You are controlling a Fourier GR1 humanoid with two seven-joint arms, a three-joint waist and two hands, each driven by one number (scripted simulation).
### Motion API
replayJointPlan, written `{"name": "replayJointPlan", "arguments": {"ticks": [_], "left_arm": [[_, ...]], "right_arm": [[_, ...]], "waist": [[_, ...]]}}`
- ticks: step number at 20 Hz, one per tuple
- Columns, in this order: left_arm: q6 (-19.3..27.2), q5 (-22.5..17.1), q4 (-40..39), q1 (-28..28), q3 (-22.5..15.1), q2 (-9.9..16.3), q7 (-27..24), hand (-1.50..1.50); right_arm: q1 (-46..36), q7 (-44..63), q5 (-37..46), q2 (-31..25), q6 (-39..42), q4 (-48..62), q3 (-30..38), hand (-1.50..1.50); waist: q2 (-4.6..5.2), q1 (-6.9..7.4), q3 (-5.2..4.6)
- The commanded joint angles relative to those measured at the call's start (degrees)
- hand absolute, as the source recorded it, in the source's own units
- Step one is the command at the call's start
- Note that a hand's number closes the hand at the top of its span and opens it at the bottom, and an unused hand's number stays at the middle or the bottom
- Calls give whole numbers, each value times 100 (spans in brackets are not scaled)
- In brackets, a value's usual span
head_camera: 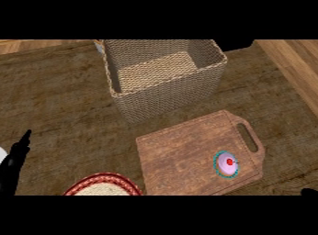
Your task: Pick the cupcake from the cutting board and place it in the basket
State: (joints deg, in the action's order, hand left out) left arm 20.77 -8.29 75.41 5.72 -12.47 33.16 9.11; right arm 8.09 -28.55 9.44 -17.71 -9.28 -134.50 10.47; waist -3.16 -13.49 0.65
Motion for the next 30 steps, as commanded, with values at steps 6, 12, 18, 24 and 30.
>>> {"name": "replayJointPlan", "arguments": {"ticks": [6, 12, 18, 24, 30], "left_arm": [[46, -1, 157, 204, 32, 19, -44, 0], [-9, 59, 300, -1, -16, 58, 91, 0], [-153, 181, 266, -234, -180, -70, 7, 0], [-92, 432, 435, -258, -419, -232, 151, 0], [-247, 466, 380, -730, -354, -244, 437, 0]], "right_arm": [[2718, -1482, 1414, -721, 756, -555, 446, -150], [4067, -3232, 1504, -40, 123, -94, 804, -150], [5122, -4871, 1539, 967, -532, 840, 852, -150], [5196, -5563, 1149, 1267, -648, 1544, 1047, -150], [4594, -5337, 1468, 1403, -815, 1823, 702, -150]], "waist": [[65, 172, -33], [113, 350, -28], [197, 732, -46], [237, 1075, -52], [276, 1201, -55]]}}
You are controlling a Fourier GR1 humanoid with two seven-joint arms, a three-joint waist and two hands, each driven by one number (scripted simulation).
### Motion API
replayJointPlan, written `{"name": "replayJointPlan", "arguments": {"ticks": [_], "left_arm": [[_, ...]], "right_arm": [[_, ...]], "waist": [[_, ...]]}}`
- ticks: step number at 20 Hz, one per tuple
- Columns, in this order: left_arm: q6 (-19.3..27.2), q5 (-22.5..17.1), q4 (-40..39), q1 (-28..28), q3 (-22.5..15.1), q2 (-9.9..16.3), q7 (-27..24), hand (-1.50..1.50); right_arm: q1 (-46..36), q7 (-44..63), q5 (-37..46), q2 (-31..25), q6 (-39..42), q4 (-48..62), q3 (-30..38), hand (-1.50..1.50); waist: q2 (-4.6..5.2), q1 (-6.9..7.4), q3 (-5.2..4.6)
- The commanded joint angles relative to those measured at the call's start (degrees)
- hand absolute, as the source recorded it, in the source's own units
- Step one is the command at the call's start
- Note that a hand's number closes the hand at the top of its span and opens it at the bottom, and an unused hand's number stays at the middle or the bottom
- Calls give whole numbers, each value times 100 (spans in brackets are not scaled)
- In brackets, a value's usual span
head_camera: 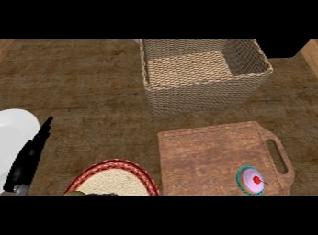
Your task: Pick the cupcake from the cutting board and place it in the basket
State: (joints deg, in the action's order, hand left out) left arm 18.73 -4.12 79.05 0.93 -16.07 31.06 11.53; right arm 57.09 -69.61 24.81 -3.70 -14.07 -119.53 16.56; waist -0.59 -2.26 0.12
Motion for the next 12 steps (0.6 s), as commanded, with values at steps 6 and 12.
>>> {"name": "replayJointPlan", "arguments": {"ticks": [6, 12], "left_arm": [[-15, 247, -348, -348, -98, -297, 66, 0], [-320, 64, -228, -414, 166, -50, 220, 0]], "right_arm": [[-800, -1053, 510, 237, -687, 715, -274, -150], [-628, -1311, 634, 367, -1031, 752, -592, -150]], "waist": [[42, 131, -8], [24, 93, -6]]}}
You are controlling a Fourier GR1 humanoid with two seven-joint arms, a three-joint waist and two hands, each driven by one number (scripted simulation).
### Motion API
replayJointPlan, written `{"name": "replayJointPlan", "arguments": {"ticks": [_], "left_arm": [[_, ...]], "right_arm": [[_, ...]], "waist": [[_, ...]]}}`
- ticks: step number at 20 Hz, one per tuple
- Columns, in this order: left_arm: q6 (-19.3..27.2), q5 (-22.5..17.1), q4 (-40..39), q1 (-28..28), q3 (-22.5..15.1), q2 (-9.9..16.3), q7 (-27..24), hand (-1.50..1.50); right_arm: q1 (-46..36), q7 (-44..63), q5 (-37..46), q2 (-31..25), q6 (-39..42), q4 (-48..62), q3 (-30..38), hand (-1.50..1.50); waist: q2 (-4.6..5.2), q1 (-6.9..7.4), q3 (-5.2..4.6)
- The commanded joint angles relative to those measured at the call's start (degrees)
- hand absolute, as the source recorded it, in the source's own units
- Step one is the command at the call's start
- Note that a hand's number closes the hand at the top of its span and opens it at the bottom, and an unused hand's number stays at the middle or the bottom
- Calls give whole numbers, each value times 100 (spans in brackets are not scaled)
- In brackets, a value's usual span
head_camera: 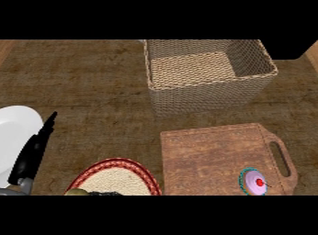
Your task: Pick the cupcake from the cutting board and place it in the basket
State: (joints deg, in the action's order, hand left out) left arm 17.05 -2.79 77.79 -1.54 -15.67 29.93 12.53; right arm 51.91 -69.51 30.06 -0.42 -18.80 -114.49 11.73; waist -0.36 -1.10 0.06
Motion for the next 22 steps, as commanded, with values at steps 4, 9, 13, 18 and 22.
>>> {"name": "replayJointPlan", "arguments": {"ticks": [4, 9, 13, 18, 22], "left_arm": [[-180, 47, -45, -193, 111, 20, 122, 0], [-94, 174, -48, -55, 143, -76, 8, 0], [-349, 60, -138, -157, 302, 20, 35, 0], [-195, 347, 145, -58, 189, -181, 309, 0], [-264, 416, 199, 138, 246, -232, -16, 0]], "right_arm": [[-295, -804, 414, 5, -605, 91, -188, -150], [-117, -1004, 491, 39, -936, 334, -438, -150], [-197, -640, 513, -258, -792, -19, -308, -150], [-390, -220, 1041, 24, -1102, 232, -712, -150], [-734, -162, 1104, -27, -1354, 807, -737, -150]], "waist": [[17, 44, -2], [12, 26, -2], [17, 36, -5], [22, 80, -3], [21, 93, -3]]}}
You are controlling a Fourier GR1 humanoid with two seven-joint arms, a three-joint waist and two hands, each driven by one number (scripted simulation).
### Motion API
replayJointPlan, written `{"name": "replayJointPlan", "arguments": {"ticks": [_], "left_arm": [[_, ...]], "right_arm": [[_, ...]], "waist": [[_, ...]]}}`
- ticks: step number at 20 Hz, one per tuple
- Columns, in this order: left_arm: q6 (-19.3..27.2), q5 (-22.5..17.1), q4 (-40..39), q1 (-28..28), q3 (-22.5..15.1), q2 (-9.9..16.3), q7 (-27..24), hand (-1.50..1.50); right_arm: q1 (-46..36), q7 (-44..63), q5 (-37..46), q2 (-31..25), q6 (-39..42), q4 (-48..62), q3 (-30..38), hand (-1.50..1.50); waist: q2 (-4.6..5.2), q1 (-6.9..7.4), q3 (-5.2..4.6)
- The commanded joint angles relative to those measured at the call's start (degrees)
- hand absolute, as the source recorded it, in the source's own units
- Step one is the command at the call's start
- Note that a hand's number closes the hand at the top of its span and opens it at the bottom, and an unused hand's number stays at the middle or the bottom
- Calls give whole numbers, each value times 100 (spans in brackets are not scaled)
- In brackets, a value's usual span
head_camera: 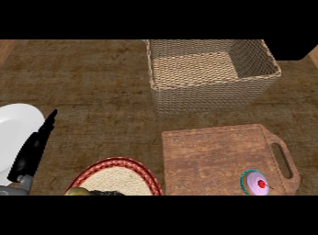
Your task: Pick the cupcake from the cutting board and place it in the basket
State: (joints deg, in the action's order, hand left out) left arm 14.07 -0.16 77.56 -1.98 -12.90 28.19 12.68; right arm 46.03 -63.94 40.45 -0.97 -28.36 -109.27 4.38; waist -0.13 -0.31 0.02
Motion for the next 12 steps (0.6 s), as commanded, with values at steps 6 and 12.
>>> {"name": "replayJointPlan", "arguments": {"ticks": [6, 12], "left_arm": [[-15, 249, 279, 411, 78, -170, -116, 0], [-265, 279, 343, -147, 317, -158, 422, 0]], "right_arm": [[-914, -88, 623, 0, -621, 815, -58, -150], [-1281, 280, 819, 0, -658, 933, -149, -150]], "waist": [[4, 50, 0], [8, 25, 1]]}}
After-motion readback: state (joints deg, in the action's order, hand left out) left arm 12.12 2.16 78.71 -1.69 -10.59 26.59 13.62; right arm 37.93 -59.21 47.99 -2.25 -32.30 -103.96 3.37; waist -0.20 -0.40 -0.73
